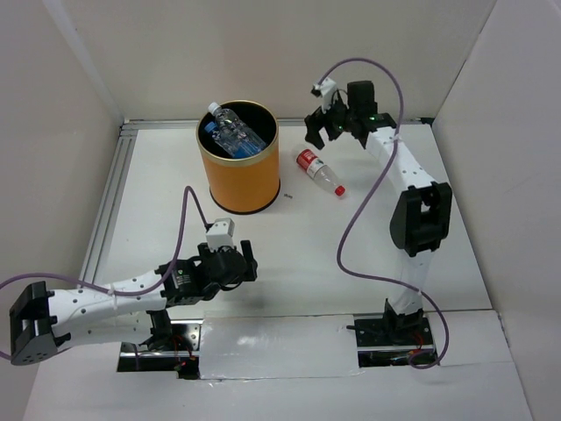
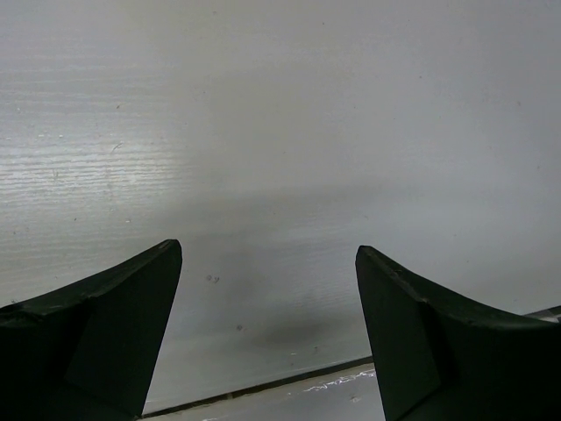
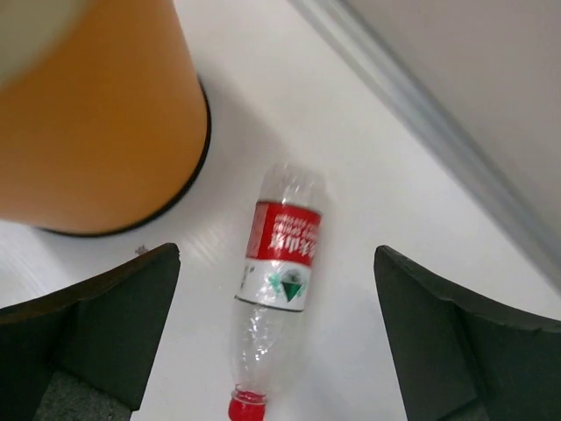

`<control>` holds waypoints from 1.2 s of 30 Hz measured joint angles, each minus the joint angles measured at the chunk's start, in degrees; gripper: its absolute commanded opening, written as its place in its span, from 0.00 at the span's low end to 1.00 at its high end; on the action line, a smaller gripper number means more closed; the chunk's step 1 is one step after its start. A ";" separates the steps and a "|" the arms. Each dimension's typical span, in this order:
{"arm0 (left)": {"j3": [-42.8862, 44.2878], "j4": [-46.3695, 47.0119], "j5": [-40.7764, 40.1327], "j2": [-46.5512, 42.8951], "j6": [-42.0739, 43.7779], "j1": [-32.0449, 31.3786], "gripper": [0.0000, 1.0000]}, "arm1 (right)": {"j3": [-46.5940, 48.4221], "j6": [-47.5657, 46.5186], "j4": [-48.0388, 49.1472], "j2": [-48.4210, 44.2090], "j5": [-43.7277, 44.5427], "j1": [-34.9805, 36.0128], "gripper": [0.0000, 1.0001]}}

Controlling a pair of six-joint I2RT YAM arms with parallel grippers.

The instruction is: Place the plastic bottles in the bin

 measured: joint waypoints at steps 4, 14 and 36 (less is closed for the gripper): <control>0.00 0.00 0.48 0.33 -0.02 -0.02 0.93 | -1.92 -2.34 -2.73 6.36 1.53 0.46 1.00; 0.00 -0.02 0.96 1.73 -0.37 -0.42 0.93 | -3.45 -3.87 -2.67 16.31 8.83 0.61 0.96; 0.04 0.72 0.94 -0.26 -0.15 -0.46 0.93 | 6.19 0.74 -5.57 -3.21 -5.05 -1.25 0.15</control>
